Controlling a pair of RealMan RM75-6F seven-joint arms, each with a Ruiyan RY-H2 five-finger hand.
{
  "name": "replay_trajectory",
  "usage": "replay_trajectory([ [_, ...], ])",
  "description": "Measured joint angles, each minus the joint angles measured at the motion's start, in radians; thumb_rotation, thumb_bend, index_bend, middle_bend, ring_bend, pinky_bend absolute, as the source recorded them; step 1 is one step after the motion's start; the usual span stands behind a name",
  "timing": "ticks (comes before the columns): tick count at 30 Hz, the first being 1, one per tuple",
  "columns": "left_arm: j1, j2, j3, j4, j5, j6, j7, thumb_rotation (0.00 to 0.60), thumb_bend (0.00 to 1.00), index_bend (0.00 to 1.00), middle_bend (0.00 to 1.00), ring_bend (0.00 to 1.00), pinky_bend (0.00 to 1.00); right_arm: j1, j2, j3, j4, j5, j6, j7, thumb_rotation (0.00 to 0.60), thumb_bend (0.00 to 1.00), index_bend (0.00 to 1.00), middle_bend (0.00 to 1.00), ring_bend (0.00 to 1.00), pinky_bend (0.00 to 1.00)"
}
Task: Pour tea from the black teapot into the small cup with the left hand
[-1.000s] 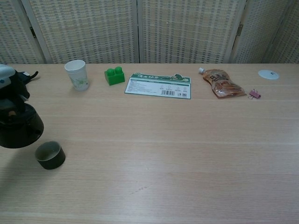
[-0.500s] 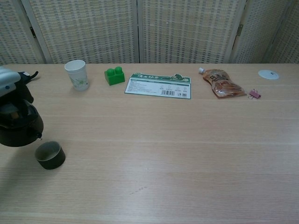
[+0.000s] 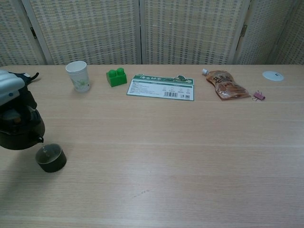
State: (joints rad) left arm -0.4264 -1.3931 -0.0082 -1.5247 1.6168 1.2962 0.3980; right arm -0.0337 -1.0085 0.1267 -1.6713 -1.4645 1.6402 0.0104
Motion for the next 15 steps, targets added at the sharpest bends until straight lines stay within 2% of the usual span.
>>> replay_trajectory([
  [15, 0.002, -0.007, 0.004, 0.005, 0.029, 0.01, 0.051, 0.6, 0.39, 1.0, 1.0, 1.0, 0.47, -0.004, -0.001, 0.001, 0.005, 0.0, 0.003, 0.008, 0.6, 0.14, 0.07, 0.08, 0.0, 0.0],
])
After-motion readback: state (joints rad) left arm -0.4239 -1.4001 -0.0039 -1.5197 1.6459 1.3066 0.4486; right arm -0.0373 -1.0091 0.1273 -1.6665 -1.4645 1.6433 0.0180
